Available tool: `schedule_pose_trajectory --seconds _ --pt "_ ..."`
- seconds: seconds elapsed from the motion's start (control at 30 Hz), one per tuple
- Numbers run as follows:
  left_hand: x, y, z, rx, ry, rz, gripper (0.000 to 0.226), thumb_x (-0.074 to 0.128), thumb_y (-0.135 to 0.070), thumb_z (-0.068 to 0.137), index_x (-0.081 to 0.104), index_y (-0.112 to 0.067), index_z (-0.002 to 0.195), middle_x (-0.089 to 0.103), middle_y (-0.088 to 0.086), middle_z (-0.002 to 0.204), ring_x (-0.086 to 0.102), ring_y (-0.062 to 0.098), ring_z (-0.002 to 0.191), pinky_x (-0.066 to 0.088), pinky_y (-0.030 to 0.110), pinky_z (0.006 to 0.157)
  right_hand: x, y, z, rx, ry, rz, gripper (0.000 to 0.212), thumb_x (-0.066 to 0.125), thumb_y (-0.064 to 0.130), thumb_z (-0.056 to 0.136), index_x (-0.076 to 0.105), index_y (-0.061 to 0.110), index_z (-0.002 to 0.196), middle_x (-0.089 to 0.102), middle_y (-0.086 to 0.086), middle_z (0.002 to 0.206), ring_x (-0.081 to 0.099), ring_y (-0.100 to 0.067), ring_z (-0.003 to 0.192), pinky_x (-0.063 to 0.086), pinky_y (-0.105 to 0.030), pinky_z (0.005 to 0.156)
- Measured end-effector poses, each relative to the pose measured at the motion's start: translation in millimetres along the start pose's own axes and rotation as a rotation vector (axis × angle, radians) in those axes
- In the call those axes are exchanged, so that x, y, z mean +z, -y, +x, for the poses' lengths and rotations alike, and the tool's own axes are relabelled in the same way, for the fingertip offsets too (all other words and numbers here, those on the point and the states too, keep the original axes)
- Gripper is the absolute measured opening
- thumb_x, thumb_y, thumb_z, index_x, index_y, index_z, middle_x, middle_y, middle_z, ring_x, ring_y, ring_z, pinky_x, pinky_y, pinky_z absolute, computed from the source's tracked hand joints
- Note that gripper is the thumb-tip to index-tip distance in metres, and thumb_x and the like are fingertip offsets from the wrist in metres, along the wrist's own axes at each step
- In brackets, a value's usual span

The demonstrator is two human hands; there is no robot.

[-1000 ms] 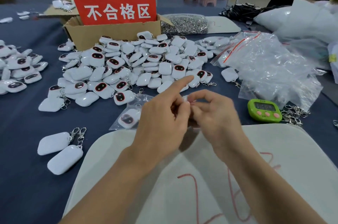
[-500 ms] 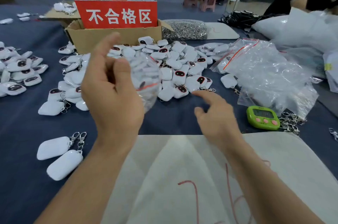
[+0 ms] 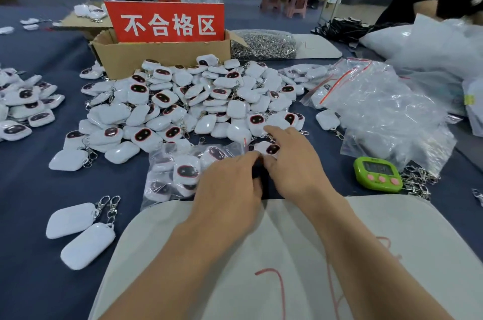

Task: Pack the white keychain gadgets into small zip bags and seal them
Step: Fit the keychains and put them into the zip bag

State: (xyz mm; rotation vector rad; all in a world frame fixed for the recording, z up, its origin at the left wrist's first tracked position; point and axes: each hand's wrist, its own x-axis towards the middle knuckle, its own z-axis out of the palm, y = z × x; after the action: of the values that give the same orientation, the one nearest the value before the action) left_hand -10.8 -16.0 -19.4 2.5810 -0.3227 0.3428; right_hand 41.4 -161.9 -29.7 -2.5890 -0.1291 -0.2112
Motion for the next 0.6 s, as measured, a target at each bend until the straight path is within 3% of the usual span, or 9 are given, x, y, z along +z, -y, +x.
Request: schedule_pose_trajectory --seconds 0.1,0.2,0.27,0.3,0.37,0.43,0.5,0.53,0.6 --pt "2 0 1 -0.017 -0.009 0.037 0.026 0.058 -0.025 0.087 0.061 -0.031 0.112 0.068 -0.006 0.092 0.06 0.023 0.09 0.033 0.035 0.066 -9 -7 -12 0.033 -0.049 0.108 0.051 0.071 0.012 0.087 0.064 0.028 0.135 0.052 0.006 0.119 0.055 -0.019 0.115 0.032 -0.017 0.078" --pt "2 -5 0 -0.006 -0.124 0.096 0.024 0.062 -0.023 0.079 0.071 -0.028 0.101 0.064 -0.007 0.077 0.053 0.02 0.079 0.027 0.033 0.066 -16 -10 -25 0.075 -0.151 0.284 0.04 0.076 0.001 0.076 0.077 0.028 0.106 0.063 0.01 0.11 0.063 -0.012 0.104 0.043 -0.011 0.086" --pt "3 -10 -2 0.077 -0.244 0.013 0.024 0.065 -0.02 0.075 0.074 -0.025 0.096 0.056 -0.011 0.071 0.045 0.016 0.077 0.027 0.029 0.07 -19 -8 -32 0.124 -0.181 0.438 0.04 0.077 -0.006 0.074 0.08 0.029 0.094 0.068 0.01 0.106 0.07 -0.013 0.096 0.056 -0.033 0.092" --pt "3 -14 -4 0.12 -0.259 -0.058 0.029 0.066 -0.018 0.076 0.073 -0.025 0.103 0.053 -0.013 0.076 0.045 0.014 0.08 0.03 0.026 0.073 -21 -8 -36 0.145 -0.176 0.521 0.044 0.077 -0.009 0.073 0.08 0.031 0.092 0.071 0.008 0.104 0.073 -0.014 0.092 0.06 -0.043 0.089" --pt "5 -19 -8 0.14 -0.213 -0.194 0.041 0.066 -0.018 0.084 0.068 -0.025 0.124 0.06 -0.013 0.1 0.053 0.011 0.098 0.039 0.022 0.088 -23 -7 -43 0.144 -0.131 0.723 0.055 0.073 -0.018 0.074 0.08 0.032 0.097 0.076 0.0 0.098 0.075 -0.017 0.083 0.063 -0.05 0.078" --pt "4 -21 -9 0.125 -0.135 -0.269 0.046 0.061 -0.023 0.09 0.063 -0.024 0.136 0.06 -0.011 0.128 0.052 0.009 0.118 0.038 0.022 0.104 -25 -5 -50 0.079 -0.071 0.914 0.065 0.067 -0.027 0.074 0.078 0.027 0.107 0.078 -0.005 0.095 0.072 -0.015 0.076 0.063 -0.037 0.066" --pt "2 -20 -7 0.119 -0.097 -0.302 0.044 0.056 -0.024 0.092 0.064 -0.024 0.135 0.061 -0.011 0.131 0.053 0.008 0.12 0.039 0.026 0.107 -26 -3 -54 0.039 -0.032 0.992 0.07 0.062 -0.033 0.074 0.074 0.021 0.117 0.079 -0.005 0.097 0.07 -0.013 0.076 0.059 -0.024 0.065" --pt "1 -19 -6 0.104 -0.093 -0.341 0.041 0.059 -0.023 0.093 0.066 -0.025 0.133 0.062 -0.013 0.128 0.055 0.005 0.116 0.041 0.026 0.104 -26 -3 -54 0.043 -0.015 1.032 0.071 0.061 -0.033 0.074 0.072 0.019 0.121 0.079 -0.007 0.098 0.07 -0.016 0.079 0.06 -0.028 0.066" --pt "-2 -17 -3 0.048 -0.125 -0.446 0.036 0.069 -0.019 0.091 0.071 -0.029 0.126 0.066 -0.02 0.114 0.057 -0.005 0.101 0.044 0.017 0.093 -28 -4 -51 0.081 0.024 1.141 0.072 0.06 -0.032 0.076 0.068 0.018 0.127 0.079 -0.011 0.106 0.065 -0.03 0.087 0.063 -0.05 0.08"
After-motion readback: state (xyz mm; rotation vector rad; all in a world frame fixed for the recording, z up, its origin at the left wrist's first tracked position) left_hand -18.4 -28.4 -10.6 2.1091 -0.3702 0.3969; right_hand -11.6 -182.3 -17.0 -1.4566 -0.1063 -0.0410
